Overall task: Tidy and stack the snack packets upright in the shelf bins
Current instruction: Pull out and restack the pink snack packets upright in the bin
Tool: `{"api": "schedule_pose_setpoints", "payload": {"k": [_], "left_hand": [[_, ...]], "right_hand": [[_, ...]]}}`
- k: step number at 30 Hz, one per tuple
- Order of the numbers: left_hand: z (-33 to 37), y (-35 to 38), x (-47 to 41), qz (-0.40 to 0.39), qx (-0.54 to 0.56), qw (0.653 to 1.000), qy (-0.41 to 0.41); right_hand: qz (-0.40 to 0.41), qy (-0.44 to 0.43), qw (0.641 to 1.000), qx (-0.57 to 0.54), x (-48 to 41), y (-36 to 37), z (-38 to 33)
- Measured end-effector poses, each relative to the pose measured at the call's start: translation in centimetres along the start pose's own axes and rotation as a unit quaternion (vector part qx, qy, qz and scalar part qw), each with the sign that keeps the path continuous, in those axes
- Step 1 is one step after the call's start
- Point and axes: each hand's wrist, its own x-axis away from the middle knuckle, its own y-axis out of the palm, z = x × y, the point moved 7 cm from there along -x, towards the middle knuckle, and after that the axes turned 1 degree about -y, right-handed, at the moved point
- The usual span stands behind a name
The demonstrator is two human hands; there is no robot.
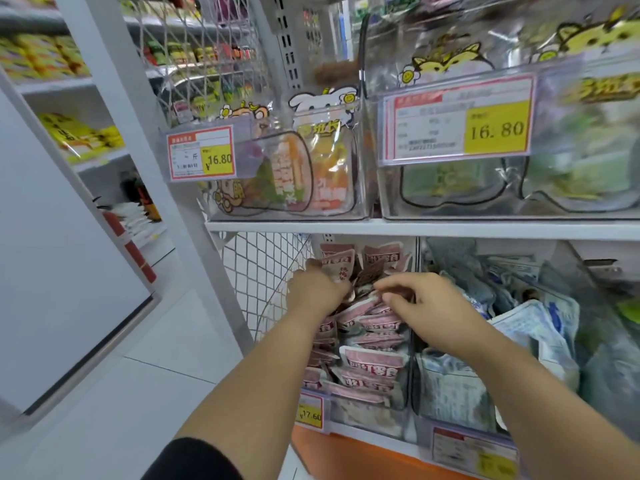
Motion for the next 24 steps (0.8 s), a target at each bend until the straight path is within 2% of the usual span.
{"api": "schedule_pose_setpoints", "payload": {"k": [3, 6, 9, 12, 15, 19, 24], "left_hand": [[0.1, -0.7, 0.8, 0.049, 0.085, 0.995, 0.017], [1.2, -2.0, 2.2, 0.072, 0.143, 0.983, 0.089], [2.5, -1.9, 3.7, -0.017, 0.248, 0.962, 0.115], [2.2, -1.4, 4.6, -0.073, 0.204, 0.971, 0.097], [1.2, -2.1, 6.2, -0.094, 0.27, 0.956, 0.061], [-1.9, -4.8, 9.1, -0.012, 0.409, 0.912, 0.008], [-6.5, -7.4, 13.2, 0.15, 0.359, 0.92, 0.055]], "right_hand": [[0.01, 0.003, 1.0, -0.015, -0.1, -0.1, 0.0], [0.02, 0.012, 0.999, -0.035, -0.2, -0.1, -0.1], [0.037, 0.026, 0.997, -0.057, -0.2, -0.1, -0.2], [0.07, 0.027, 0.995, -0.06, -0.4, -0.1, -0.4], [0.075, 0.027, 0.995, -0.06, -0.6, 0.3, -0.7], [0.079, 0.015, 0.997, -0.018, -0.8, 0.6, -1.2], [0.059, 0.001, 0.997, 0.04, -0.8, 1.6, -2.5]]}}
